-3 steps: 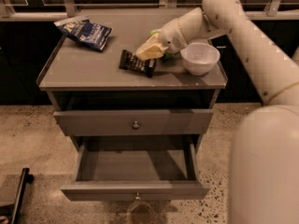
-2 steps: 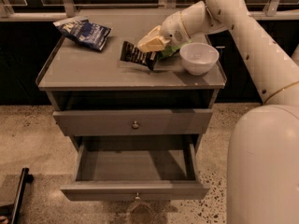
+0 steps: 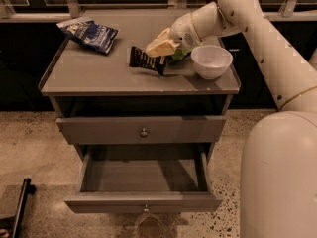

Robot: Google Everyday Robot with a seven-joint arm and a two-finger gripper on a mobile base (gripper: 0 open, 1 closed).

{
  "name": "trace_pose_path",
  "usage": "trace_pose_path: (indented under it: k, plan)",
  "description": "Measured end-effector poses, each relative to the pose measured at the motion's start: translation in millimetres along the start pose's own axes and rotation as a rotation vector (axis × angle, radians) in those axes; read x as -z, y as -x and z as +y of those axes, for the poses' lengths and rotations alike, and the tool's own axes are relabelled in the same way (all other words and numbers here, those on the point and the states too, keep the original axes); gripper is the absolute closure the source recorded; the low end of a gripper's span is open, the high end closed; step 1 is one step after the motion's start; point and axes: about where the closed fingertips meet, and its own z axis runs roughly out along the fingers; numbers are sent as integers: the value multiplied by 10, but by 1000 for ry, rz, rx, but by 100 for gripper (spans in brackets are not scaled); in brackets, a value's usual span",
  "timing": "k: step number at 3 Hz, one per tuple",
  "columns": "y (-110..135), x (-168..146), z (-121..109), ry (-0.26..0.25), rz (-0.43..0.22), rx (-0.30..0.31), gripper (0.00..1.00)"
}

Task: Pick rxbar chocolate from middle drawer and place on counter

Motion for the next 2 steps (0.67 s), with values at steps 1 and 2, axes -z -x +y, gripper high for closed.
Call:
trace_pose_path:
  k: [1,2]
  plan:
    - [0,0,0,0,0,0,13]
    - [0,-1,0,0,0,0,0]
